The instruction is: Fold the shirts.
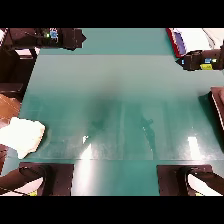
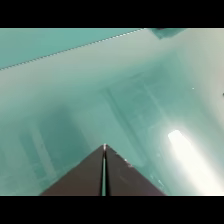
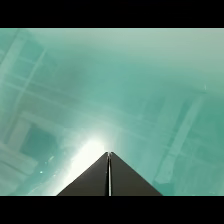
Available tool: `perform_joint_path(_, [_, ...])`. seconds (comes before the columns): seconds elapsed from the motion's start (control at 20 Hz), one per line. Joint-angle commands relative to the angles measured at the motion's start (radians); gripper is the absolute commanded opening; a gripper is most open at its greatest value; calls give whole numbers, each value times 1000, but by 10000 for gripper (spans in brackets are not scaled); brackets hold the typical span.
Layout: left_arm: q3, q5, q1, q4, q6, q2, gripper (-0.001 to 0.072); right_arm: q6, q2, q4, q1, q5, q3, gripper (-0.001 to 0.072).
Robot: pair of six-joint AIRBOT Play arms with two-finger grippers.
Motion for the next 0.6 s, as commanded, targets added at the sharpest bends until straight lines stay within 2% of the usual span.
perform_joint_path(0.0, [0,2,1,0,0,0,23,1,0,0,2,1,1,16])
perform_joint_path(0.55, [0,2,1,0,-1,0,23,1,0,0,2,45,1,16])
